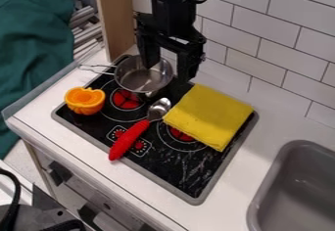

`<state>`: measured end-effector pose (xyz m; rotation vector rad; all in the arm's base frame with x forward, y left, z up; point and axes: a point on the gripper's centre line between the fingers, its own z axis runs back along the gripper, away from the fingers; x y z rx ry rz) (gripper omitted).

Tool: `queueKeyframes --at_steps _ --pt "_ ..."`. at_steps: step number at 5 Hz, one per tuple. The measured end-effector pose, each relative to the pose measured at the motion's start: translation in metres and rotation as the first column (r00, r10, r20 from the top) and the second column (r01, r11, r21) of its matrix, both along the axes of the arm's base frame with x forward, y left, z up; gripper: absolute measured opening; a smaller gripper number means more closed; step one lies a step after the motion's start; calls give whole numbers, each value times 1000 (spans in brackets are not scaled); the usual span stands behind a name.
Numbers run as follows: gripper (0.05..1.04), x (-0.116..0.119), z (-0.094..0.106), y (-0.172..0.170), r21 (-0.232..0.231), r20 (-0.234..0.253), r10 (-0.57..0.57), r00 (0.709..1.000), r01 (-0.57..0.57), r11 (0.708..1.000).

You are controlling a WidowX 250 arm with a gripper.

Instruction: Put the red spoon on the yellow cloth

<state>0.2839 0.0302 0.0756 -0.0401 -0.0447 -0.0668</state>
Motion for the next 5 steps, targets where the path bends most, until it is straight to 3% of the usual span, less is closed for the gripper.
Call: queueKeyframes --at_steps 2,3,5 --pt "1001 -15 -21 -1 -19 -58 19 998 -20 1000" --pt "1002 -38 -42 11 -29 -86 70 994 -73 997" --pt "1001 -76 -89 28 -42 -29 202 979 -203 978"
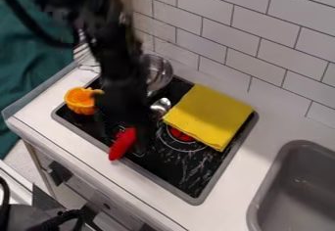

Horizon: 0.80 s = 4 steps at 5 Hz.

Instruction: Put the red spoon on the yellow cloth

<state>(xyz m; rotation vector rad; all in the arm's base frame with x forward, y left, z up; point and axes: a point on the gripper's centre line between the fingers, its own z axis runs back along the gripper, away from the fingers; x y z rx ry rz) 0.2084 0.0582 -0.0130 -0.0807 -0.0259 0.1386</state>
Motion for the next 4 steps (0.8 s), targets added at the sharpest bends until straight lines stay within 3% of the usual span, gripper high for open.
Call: queueKeyframes --at_steps 3,4 --pt "1000 18 -27 14 74 75 95 993 -100 992" --pt "948 24 -30 18 87 74 94 993 -101 991"
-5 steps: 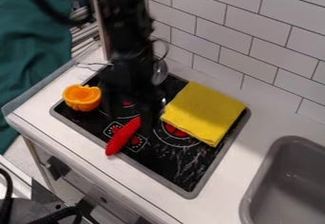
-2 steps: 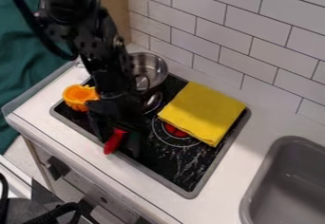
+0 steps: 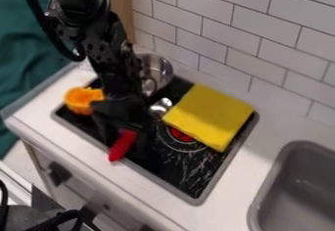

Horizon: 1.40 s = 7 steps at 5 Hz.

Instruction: Put the red spoon on the yellow cloth

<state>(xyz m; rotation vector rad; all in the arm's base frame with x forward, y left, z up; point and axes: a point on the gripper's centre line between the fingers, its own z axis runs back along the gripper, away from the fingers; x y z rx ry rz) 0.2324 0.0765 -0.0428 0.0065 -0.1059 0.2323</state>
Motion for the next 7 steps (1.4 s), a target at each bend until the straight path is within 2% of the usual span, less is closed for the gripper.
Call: queueKeyframes --at_steps 2,3,4,5,6,7 --pt "390 10 -3 1 -8 19 -31 999 31 999" --pt "327 12 -4 -2 -10 12 -51 999 51 999" --pt "326 13 -2 -7 -17 6 -76 997 76 997" --pt "326 11 28 -23 0 -7 -158 987 158 987" --pt "325 24 70 -40 54 40 -254 966 252 966" --pt "325 43 87 -63 72 37 -315 948 312 947"
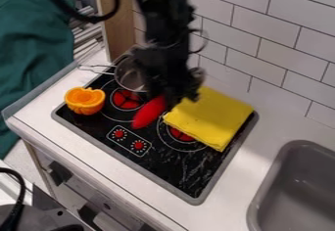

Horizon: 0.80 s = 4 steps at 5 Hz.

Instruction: Put the red spoon on the yellow cloth

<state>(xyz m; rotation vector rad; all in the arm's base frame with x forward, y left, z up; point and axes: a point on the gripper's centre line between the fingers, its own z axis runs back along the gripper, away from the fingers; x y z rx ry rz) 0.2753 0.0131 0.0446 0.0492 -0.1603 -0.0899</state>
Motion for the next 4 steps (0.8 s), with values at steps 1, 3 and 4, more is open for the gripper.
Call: queueKeyframes --at_steps 1,3,4 --pt "325 28 -10 -15 -46 -33 53 998 -54 997" --pt "325 46 -44 -25 -112 -83 119 989 -128 985" --pt "325 45 -59 -22 -130 -100 118 988 -130 983"
